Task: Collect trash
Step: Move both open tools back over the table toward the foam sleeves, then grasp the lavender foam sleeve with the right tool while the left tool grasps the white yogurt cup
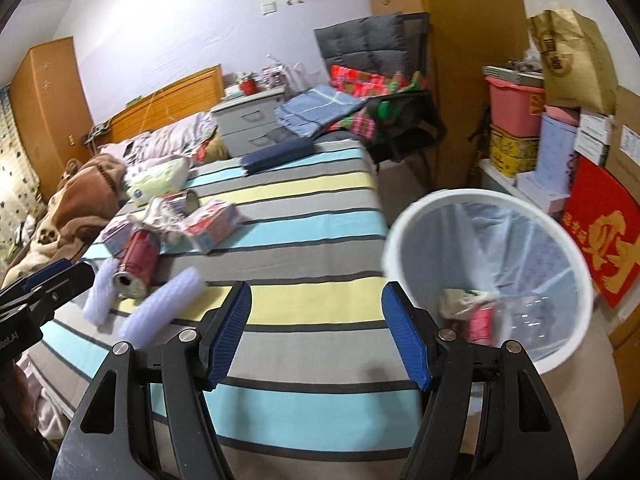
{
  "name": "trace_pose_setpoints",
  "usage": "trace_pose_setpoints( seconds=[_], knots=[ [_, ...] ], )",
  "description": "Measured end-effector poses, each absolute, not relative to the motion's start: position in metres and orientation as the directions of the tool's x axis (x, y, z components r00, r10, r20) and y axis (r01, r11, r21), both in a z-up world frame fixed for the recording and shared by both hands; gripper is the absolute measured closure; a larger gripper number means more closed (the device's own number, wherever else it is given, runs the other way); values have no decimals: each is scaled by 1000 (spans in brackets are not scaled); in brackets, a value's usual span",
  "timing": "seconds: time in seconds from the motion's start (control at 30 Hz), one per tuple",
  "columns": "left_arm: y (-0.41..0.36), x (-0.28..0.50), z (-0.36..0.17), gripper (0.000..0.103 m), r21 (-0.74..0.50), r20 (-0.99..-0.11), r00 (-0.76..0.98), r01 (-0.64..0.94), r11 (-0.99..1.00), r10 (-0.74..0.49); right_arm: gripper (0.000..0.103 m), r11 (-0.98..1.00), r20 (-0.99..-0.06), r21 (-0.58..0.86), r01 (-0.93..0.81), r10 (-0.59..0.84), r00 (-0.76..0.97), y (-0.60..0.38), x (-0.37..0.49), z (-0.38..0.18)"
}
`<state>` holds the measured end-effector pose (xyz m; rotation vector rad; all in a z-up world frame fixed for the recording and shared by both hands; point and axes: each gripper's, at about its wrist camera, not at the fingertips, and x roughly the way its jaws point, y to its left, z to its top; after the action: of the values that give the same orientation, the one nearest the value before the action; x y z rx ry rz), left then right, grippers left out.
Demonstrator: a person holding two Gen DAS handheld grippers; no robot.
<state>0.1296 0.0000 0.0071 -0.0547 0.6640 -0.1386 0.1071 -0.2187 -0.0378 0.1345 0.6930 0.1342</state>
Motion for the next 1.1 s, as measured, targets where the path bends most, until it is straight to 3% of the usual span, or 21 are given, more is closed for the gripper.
trace_pose_setpoints(
  seconds=[0.47, 0.7, 1.1],
  knots=[
    [118, 145, -12, 31, -96, -642, 765, -135, 986, 42, 34, 958, -687, 195, -212, 287, 667, -133, 131, -59],
    [160, 172, -29, 30, -172, -686, 727, -191, 966, 22, 34, 957, -721, 203, -205, 288, 630, -111, 144, -69],
    [166, 213, -52, 29, -229, -726, 685, -158, 960, -61, 34, 957, -761, 184, -224, 283, 584, -85, 160, -75]
  ],
)
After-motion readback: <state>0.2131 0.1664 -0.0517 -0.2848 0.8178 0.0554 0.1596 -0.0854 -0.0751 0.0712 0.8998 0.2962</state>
